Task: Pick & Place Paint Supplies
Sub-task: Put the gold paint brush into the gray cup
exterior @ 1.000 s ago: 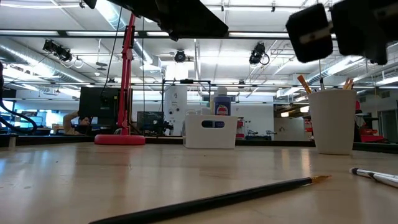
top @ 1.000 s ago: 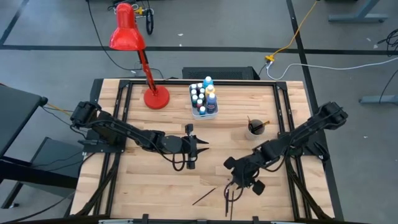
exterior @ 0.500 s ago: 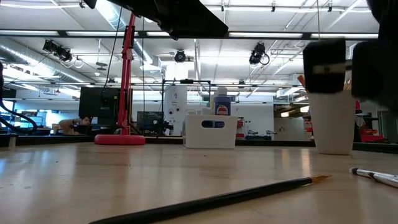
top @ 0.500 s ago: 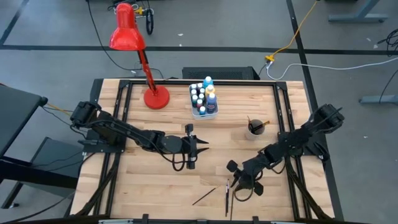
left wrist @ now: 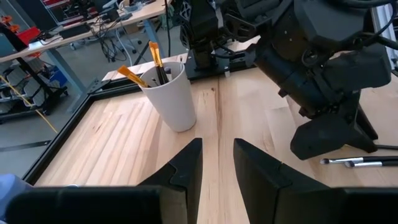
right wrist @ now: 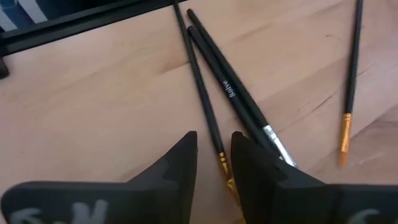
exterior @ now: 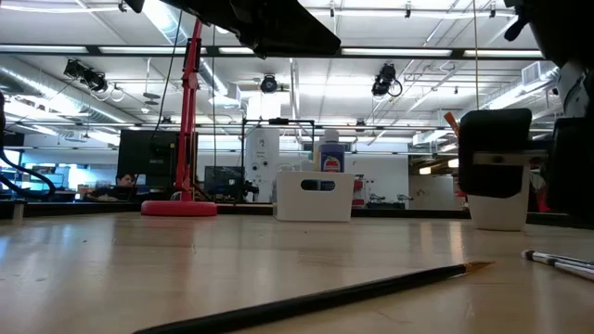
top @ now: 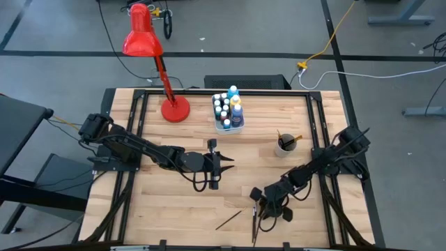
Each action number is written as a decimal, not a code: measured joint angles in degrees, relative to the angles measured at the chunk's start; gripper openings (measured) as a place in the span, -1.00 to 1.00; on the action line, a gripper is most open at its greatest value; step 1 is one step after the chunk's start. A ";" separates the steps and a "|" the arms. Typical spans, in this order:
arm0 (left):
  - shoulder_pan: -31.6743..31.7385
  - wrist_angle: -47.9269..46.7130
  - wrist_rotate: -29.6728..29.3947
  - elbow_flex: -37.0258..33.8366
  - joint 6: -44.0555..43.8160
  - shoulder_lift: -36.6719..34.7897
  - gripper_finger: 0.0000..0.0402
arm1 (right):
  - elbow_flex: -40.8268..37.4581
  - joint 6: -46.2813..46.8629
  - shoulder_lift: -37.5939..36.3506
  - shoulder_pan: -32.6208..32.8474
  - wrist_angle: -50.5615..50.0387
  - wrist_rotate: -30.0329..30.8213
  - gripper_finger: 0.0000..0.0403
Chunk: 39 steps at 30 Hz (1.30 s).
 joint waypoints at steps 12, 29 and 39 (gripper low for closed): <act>0.00 -0.08 0.00 0.00 -0.39 -0.01 -0.51 | -0.02 -5.81 0.02 -0.13 -1.01 0.85 -0.67; 0.00 -0.03 0.00 0.00 -0.26 -0.02 -0.51 | -1.16 -5.31 -1.15 -0.41 4.11 -1.42 -0.99; 0.00 -0.07 0.02 0.00 -0.23 -0.02 -0.51 | -0.48 -7.74 -19.84 -0.37 -12.11 6.15 -1.00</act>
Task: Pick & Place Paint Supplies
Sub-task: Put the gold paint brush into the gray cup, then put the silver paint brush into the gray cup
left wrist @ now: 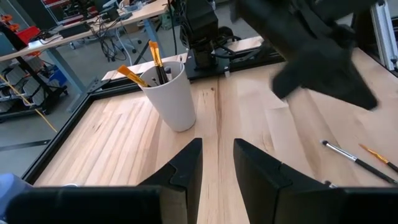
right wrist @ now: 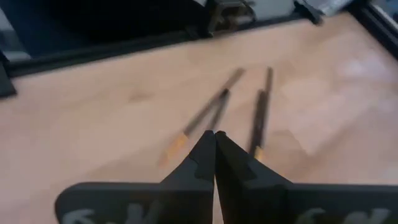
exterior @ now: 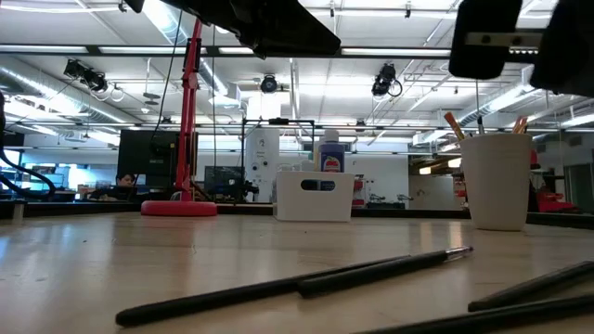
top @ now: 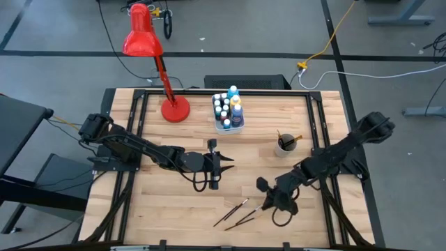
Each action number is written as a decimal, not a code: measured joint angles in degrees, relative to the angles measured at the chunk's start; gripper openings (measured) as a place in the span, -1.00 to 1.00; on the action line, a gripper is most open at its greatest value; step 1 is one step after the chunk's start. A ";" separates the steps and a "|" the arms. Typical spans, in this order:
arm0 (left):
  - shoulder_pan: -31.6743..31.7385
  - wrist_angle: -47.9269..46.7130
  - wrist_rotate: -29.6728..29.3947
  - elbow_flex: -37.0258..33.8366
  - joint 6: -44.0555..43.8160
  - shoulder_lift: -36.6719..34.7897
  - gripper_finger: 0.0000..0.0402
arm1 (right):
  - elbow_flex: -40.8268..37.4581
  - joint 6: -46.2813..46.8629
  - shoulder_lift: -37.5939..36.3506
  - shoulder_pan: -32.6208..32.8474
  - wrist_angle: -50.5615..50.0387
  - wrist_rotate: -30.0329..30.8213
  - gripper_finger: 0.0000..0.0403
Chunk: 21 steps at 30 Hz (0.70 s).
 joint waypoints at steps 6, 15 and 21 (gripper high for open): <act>0.00 -0.03 0.00 0.00 -0.16 0.00 -0.51 | 0.33 13.09 -3.12 0.01 2.69 10.11 -0.99; 0.00 -0.06 0.00 0.00 -0.49 0.00 -0.51 | 0.41 26.39 4.85 0.60 10.02 13.05 -0.97; 0.00 -0.06 0.00 0.00 -0.60 0.00 -0.51 | 0.41 31.54 10.41 0.50 10.08 13.15 -0.81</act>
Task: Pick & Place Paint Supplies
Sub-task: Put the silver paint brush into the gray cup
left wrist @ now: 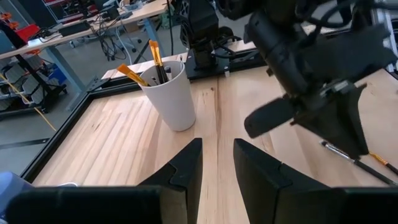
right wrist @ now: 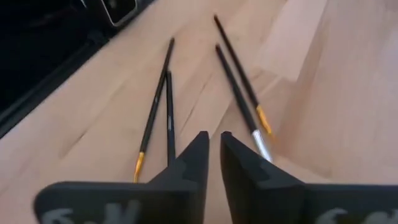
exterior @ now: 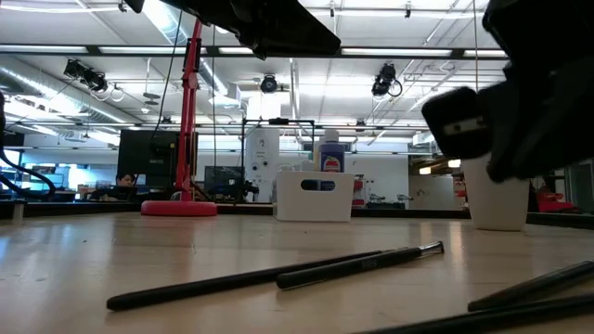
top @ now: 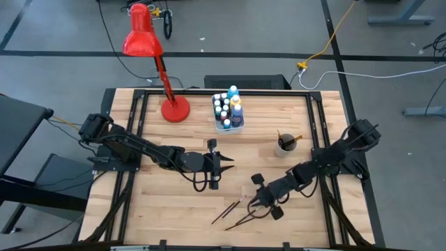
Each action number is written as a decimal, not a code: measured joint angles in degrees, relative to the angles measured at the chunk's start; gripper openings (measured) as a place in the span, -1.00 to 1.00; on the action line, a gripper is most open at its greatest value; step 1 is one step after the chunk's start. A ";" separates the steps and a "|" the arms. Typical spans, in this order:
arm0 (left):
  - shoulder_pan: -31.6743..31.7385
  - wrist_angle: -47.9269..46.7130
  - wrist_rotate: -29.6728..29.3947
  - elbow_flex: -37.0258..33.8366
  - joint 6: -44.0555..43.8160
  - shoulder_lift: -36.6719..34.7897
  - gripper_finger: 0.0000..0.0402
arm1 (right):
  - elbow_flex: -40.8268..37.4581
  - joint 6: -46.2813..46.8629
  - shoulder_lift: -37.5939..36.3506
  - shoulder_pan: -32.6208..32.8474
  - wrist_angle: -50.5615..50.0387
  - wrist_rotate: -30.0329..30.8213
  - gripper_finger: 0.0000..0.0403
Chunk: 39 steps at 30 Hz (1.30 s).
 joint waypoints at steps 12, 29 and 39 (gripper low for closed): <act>0.00 -0.01 0.22 0.00 -1.40 0.00 -0.51 | 0.00 2.16 7.18 1.18 4.41 -1.07 -0.32; 0.00 0.03 0.24 0.00 -1.34 0.00 -0.51 | 0.18 -5.30 17.45 0.23 18.14 -3.92 -0.66; -0.02 0.03 0.24 0.00 -1.16 0.00 -0.51 | 0.13 -8.04 15.71 -0.81 15.91 -8.08 -0.92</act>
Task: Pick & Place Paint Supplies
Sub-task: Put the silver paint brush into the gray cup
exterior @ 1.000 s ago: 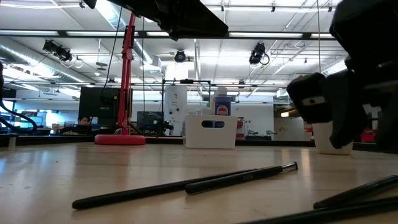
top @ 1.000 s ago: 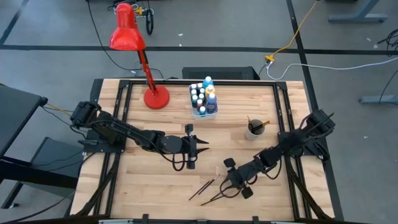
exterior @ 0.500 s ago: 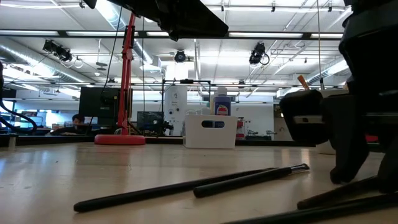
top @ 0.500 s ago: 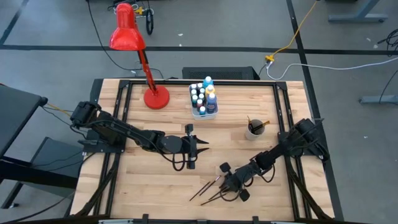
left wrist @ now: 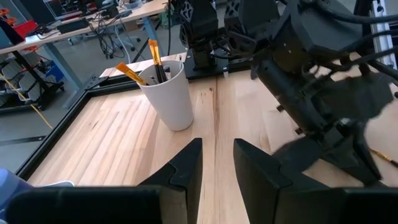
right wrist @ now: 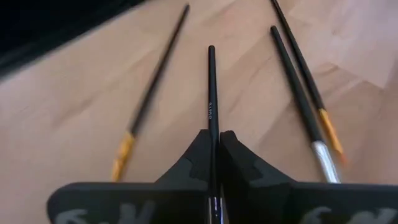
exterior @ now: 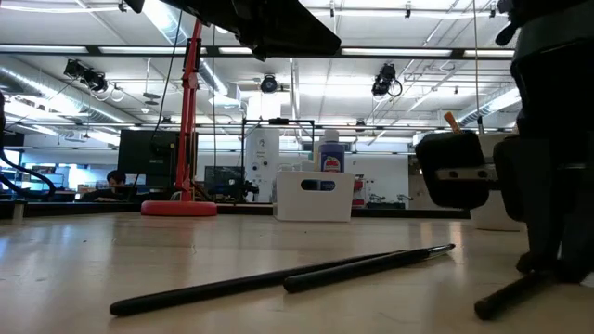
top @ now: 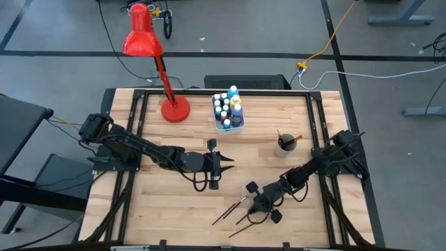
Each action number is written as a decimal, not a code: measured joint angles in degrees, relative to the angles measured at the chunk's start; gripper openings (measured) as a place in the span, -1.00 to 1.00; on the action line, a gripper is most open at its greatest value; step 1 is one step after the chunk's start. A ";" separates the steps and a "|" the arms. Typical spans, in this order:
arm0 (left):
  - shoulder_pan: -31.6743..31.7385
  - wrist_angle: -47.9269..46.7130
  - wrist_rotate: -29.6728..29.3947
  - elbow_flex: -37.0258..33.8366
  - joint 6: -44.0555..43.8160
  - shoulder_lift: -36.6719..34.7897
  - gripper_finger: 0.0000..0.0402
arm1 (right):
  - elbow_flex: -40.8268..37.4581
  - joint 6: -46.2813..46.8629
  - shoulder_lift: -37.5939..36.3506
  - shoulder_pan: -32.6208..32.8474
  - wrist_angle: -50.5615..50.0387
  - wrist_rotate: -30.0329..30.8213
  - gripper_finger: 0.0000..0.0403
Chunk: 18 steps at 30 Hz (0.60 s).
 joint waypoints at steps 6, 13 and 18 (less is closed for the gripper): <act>0.01 0.00 -0.02 0.00 0.33 0.00 -0.51 | -0.20 -6.15 -11.83 -0.02 -8.42 3.20 -0.97; 0.01 0.02 -0.01 0.00 0.49 0.00 -0.51 | 2.33 -13.64 -31.80 0.31 -38.18 19.03 -0.97; 0.02 0.02 -0.02 0.00 0.49 0.00 -0.51 | 11.75 -24.14 -39.87 2.23 -66.51 35.78 -0.98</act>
